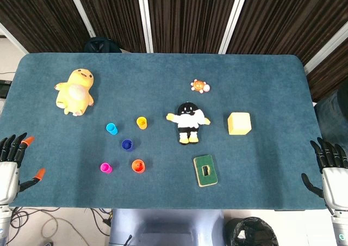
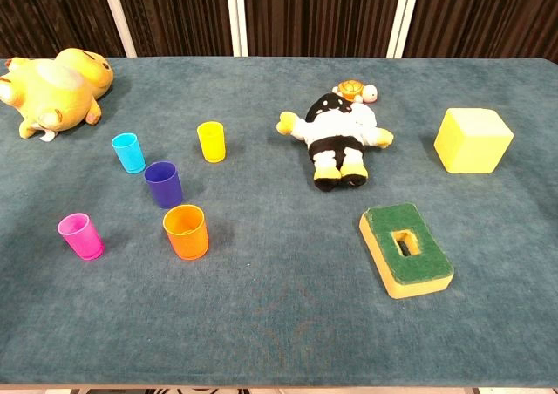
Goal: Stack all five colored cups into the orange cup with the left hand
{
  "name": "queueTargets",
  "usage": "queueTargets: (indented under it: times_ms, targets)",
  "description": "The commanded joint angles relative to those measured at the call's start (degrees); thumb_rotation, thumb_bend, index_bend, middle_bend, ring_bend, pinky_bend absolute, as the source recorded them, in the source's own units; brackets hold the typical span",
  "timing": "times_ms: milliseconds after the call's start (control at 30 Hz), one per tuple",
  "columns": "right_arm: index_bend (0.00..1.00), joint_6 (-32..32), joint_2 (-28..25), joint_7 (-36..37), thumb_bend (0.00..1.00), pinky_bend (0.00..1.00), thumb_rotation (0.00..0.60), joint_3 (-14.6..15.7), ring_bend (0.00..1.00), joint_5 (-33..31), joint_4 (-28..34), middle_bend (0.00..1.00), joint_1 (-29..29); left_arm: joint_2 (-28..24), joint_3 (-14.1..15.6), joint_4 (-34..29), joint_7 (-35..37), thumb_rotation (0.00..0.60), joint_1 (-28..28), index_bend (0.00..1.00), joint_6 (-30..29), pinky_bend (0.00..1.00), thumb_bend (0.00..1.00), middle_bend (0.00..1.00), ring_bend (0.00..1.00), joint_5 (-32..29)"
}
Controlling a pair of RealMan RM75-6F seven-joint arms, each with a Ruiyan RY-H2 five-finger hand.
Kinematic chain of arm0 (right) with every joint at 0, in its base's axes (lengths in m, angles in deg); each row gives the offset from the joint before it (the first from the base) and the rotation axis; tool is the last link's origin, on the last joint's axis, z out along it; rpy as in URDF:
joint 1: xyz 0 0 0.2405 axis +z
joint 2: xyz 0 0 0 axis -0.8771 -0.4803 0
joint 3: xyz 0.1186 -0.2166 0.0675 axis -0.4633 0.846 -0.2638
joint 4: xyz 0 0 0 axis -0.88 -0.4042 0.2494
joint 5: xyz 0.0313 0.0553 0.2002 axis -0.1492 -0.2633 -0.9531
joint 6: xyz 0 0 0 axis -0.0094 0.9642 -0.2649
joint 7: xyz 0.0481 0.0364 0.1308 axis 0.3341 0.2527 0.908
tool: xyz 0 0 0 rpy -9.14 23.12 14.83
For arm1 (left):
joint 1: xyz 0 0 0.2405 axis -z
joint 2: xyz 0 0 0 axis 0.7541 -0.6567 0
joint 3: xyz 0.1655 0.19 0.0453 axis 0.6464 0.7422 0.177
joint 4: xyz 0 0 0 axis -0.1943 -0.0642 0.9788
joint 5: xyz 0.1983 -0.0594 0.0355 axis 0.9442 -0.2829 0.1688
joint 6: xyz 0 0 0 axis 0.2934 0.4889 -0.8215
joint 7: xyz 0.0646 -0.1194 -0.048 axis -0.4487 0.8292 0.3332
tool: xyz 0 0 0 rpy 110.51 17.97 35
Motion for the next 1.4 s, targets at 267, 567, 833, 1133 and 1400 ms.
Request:
queueTargets:
  times_ms: [267,567,833,1133,1400]
  targets:
    - [0.07,-0.1,0.0,0.0,0.37,0.04,0.6,0.1,0.07,0.0,0.0,0.04,0.0,0.0,0.1,0.0,0.0,0.6,0.0,0.15,0.0,0.04,0.2,0.06,0.0,0.1]
    - [0.07,0.1,0.0,0.0,0.37,0.04,0.6,-0.1,0.07,0.0,0.1,0.04,0.0,0.0,0.1,-0.1,0.3,0.6,0.1,0.15,0.2,0.04,0.2,0.06,0.0,0.0]
    - [0.07,0.0,0.0,0.0,0.37,0.04,0.6,-0.1,0.07,-0.1,0.1,0.04,0.0,0.1,0.0,-0.1,0.6,0.6,0.2,0.14,0.4,0.04,0.2,0.06,0.0,-0.2]
    - [0.07,0.3,-0.3,0.4,0.37,0.04,0.6,-0.3,0.07,-0.6,0.2,0.04,-0.2,-1.5,-2.1,0.1,5.9,0.6,5.6,0.14,8.2,0.04,0.2,0.06,0.0,-1.0]
    - [0.07,-0.1,0.0,-0.3,0.37,0.04,0.6,-0.2,0.07,-0.5,0.2,0.04,0.0,-3.1,-7.9,0.1,4.7,0.6,17.9,0.15,24.0,0.04,0.2,0.06,0.0,-4.8]
